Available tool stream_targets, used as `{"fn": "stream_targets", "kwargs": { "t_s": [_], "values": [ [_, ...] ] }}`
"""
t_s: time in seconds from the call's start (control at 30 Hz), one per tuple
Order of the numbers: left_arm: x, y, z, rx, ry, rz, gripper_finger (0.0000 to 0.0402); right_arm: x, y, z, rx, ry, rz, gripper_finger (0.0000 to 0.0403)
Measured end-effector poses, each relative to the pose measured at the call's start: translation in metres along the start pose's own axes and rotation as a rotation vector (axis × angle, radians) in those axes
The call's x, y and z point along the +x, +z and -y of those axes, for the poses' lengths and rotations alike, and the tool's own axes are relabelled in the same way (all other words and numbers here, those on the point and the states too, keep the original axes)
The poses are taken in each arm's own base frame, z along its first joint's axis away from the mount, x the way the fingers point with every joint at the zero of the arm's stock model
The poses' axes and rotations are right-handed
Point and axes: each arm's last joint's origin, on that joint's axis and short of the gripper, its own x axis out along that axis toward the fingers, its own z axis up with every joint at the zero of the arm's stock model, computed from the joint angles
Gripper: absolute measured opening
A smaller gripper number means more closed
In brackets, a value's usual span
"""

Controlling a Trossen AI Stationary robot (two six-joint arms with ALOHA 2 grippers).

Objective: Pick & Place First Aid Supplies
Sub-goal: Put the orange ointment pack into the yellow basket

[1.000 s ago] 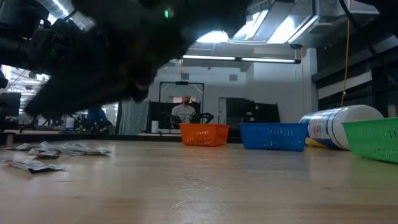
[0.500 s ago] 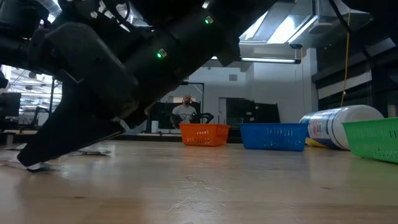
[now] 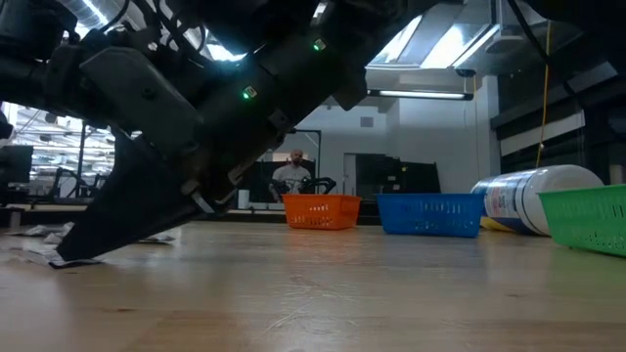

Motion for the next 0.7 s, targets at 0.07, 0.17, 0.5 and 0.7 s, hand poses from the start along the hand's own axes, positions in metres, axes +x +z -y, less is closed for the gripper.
{"fn": "stream_targets", "kwargs": {
  "t_s": [0.07,0.17,0.5,0.7],
  "values": [
    [0.0,0.0,0.0,0.0,0.0,0.0,0.0093,0.0,-0.001,0.0,0.0,-0.002,-0.007,0.0042],
    [0.0,0.0,0.0,0.0,0.0,0.0,0.0092,0.001,-0.002,0.001,0.0,-0.01,-0.019,0.0016],
    [0.0,0.0,0.0,0.0,0.0,0.0,0.0092,-0.008,-0.002,0.001,-0.004,-0.029,-0.08,0.0004],
    [0.0,0.0,0.0,0.0,0.0,0.001,0.0092,-0.033,-0.001,0.001,-0.005,-0.073,-0.232,0.0003]
  ]
}}
